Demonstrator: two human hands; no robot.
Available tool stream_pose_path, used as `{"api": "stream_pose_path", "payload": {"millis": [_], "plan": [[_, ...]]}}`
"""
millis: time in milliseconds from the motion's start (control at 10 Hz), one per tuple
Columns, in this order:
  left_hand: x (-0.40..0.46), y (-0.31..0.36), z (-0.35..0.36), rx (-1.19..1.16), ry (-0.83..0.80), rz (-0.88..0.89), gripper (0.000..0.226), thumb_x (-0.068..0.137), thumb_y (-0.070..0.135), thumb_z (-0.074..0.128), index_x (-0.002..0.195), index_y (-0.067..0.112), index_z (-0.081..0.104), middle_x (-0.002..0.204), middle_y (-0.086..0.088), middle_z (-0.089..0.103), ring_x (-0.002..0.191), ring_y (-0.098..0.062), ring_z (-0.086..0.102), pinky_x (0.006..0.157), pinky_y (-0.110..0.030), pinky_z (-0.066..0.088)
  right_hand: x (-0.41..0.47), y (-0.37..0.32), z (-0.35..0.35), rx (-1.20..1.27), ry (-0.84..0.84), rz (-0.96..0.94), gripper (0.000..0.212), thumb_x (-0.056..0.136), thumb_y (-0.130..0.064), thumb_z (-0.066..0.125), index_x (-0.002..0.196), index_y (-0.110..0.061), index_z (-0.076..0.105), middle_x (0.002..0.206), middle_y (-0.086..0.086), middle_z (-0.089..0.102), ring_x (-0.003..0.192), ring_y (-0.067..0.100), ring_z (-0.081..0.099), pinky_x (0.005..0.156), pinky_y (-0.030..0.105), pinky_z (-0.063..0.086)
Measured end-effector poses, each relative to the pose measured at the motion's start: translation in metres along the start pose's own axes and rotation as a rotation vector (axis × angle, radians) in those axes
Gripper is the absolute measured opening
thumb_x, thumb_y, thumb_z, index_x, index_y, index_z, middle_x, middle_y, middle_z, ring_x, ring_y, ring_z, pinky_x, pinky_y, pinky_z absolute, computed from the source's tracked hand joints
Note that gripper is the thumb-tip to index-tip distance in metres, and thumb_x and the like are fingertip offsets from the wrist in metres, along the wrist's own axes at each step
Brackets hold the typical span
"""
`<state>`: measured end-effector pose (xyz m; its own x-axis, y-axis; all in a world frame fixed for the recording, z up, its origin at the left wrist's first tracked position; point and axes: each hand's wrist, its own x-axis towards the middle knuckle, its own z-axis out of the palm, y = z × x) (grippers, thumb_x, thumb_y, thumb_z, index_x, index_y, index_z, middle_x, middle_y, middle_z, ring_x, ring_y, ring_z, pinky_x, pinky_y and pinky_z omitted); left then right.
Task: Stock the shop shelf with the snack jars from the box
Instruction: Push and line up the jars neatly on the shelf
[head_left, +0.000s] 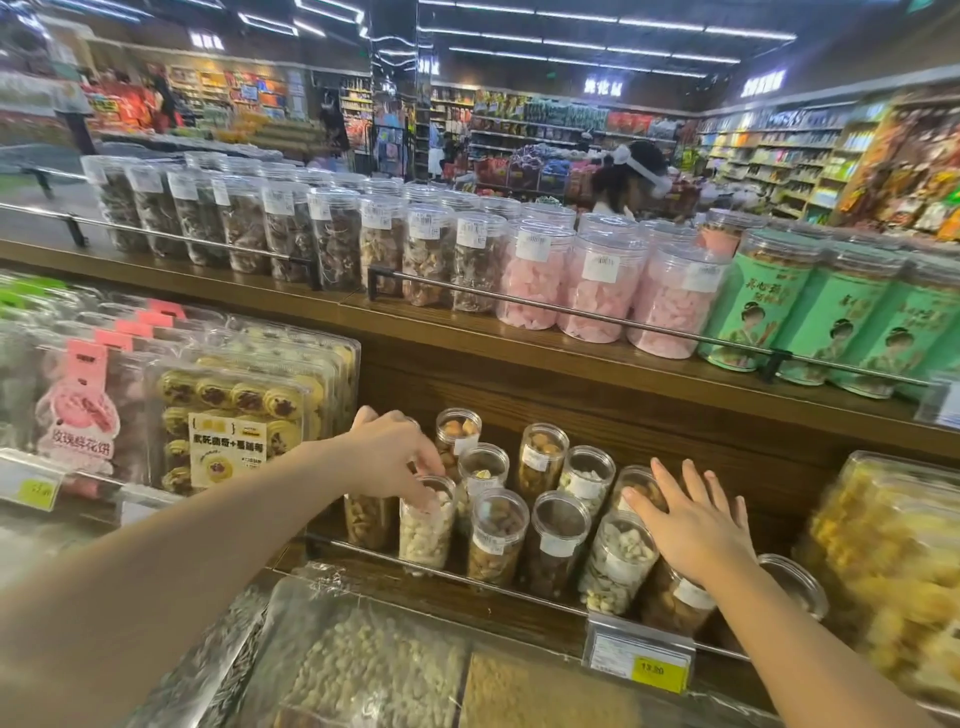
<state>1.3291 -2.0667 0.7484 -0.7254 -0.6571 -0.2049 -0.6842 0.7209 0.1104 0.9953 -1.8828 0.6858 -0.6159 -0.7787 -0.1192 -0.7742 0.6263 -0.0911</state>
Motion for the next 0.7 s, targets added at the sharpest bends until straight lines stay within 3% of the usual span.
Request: {"api": "stream_pose_path", "payload": {"millis": [100,200,300,500,700], "plan": [[0.0,0.011,-0.001,0.255,0.156,-0.018,0.053,0.08,0.079,0.056,0.104,0.035,0.071,0.11,0.011,0.056,0.112,-0.018,0.04,0.101,-0.045,0.028,0.0,0.0,0.0,-0.012,-0.001,0.004,0.084,0.085,-0.086,0.003,0.159,-0.046,-0.002,0.169,-0.003,-0.011,0.155,0.022,-0.013,0.124,0.054,-0.005],[0.002,0.017,0.001,0.221,0.208,0.015,0.046,0.084,0.073,0.056,0.109,0.036,0.069,0.115,0.009,0.055,0.115,-0.019,0.044,0.101,-0.046,0.028,0.001,0.0,0.001,-0.014,0.004,0.004,0.084,0.084,-0.086,0.003,0.159,-0.046,-0.002,0.169,-0.003,-0.011,0.155,0.022,-0.013,0.124,0.054,-0.005],[0.007,0.015,0.006,0.137,0.138,-0.03,0.055,0.083,0.073,0.057,0.123,0.036,0.066,0.115,0.011,0.061,0.117,-0.017,0.052,0.098,-0.046,0.026,0.002,0.001,0.001,-0.007,0.006,0.005,0.085,0.084,-0.086,0.003,0.159,-0.047,-0.002,0.169,-0.003,-0.01,0.155,0.022,-0.012,0.124,0.053,-0.005],[0.019,0.018,0.009,0.055,0.126,-0.206,0.064,0.073,0.084,0.06,0.093,0.024,0.071,0.089,0.009,0.068,0.093,-0.016,0.06,0.102,-0.048,0.025,0.003,0.002,0.002,-0.009,0.005,0.006,0.085,0.083,-0.086,0.001,0.159,-0.047,-0.002,0.17,-0.003,-0.01,0.155,0.022,-0.013,0.124,0.053,-0.005],[0.012,0.016,0.013,-0.016,0.152,-0.218,0.066,0.074,0.087,0.054,0.089,0.026,0.072,0.092,0.01,0.068,0.098,-0.015,0.059,0.108,-0.052,0.023,0.002,0.002,0.003,-0.009,0.012,-0.001,0.084,0.084,-0.086,0.001,0.159,-0.046,-0.002,0.17,-0.003,-0.01,0.155,0.022,-0.013,0.124,0.054,-0.004]]}}
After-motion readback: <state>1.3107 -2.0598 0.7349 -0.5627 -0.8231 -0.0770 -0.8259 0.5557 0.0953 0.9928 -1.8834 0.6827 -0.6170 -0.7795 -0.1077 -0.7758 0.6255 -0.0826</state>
